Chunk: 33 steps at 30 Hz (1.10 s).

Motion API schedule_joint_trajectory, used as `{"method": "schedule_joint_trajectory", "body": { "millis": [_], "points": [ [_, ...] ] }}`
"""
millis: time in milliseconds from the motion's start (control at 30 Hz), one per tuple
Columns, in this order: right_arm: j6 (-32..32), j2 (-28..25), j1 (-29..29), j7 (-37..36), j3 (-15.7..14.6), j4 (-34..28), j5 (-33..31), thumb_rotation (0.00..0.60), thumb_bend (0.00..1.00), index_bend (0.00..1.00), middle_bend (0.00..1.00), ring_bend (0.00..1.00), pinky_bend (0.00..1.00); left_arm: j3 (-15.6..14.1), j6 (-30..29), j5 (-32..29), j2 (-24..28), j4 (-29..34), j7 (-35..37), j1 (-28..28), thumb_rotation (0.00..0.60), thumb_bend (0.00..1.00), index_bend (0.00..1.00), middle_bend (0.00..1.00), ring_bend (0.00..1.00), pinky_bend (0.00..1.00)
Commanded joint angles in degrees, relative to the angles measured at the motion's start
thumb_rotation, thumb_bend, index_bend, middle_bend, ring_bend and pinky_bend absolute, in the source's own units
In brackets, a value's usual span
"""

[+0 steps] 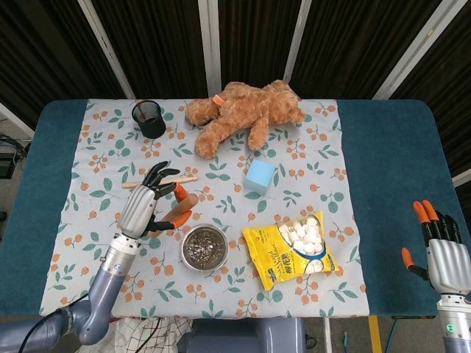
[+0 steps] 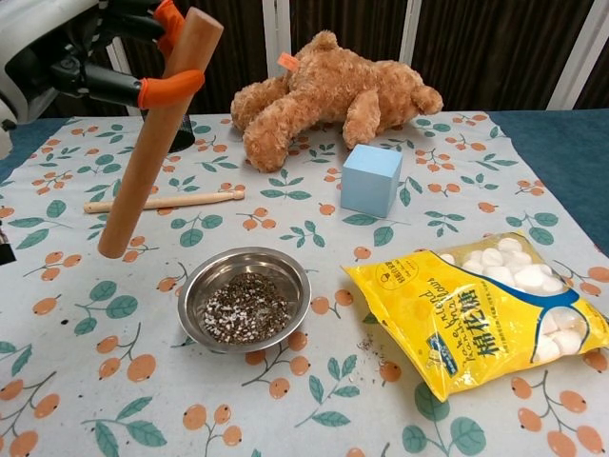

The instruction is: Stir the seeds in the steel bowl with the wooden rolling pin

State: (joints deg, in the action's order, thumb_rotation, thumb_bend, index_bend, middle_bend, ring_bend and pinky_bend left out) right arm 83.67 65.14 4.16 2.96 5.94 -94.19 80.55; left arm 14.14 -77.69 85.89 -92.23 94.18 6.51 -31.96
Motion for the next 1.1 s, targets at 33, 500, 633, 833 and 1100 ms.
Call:
{"method": "schedule_joint_trajectory", "body": {
  "millis": [33, 500, 633, 833, 1100],
  "points": [
    [-0.01, 0.00, 0.00, -0.05, -0.02, 0.03, 0.02, 0.600, 0.42, 0.00, 0.00, 0.00, 0.00, 0.79, -1.93, 1.86, -2.74, -1.26, 4.04, -0.96, 0.600, 0.75, 0.64, 0.70, 0.21, 0.10],
    [0.03, 0.18, -0.04, 0.03, -0.08, 0.28, 0.04, 0.600, 0.42, 0.00, 0.00, 0.00, 0.00, -1.52, -12.54, 10.61, -16.96, -20.28, 22.44, -3.08, 0.600, 0.77, 0.64, 0.71, 0.21, 0.10],
    [-0.04, 0.13, 0.00, -0.01, -0.03, 0.25, -0.03, 0.600, 0.42, 0.00, 0.00, 0.00, 0.00, -1.95, -13.48, 10.93, -18.75, -22.62, 24.30, -3.40, 0.600, 0.77, 0.64, 0.71, 0.21, 0.10],
    [-0.08, 0.10, 0.00, -0.08, -0.06, 0.25, -0.02, 0.600, 0.42, 0.00, 0.00, 0.00, 0.00, -3.60, -14.73, 12.19, -20.72, -26.33, 25.58, -3.58, 0.600, 0.77, 0.64, 0.71, 0.21, 0.10],
    [-0.06, 0.12, 0.00, 0.07, -0.05, 0.21, -0.08, 0.600, 0.42, 0.00, 0.00, 0.00, 0.00, -4.83, -14.54, 11.27, -23.23, -31.20, 28.70, -3.31, 0.600, 0.77, 0.63, 0.71, 0.21, 0.10]
  ]
}}
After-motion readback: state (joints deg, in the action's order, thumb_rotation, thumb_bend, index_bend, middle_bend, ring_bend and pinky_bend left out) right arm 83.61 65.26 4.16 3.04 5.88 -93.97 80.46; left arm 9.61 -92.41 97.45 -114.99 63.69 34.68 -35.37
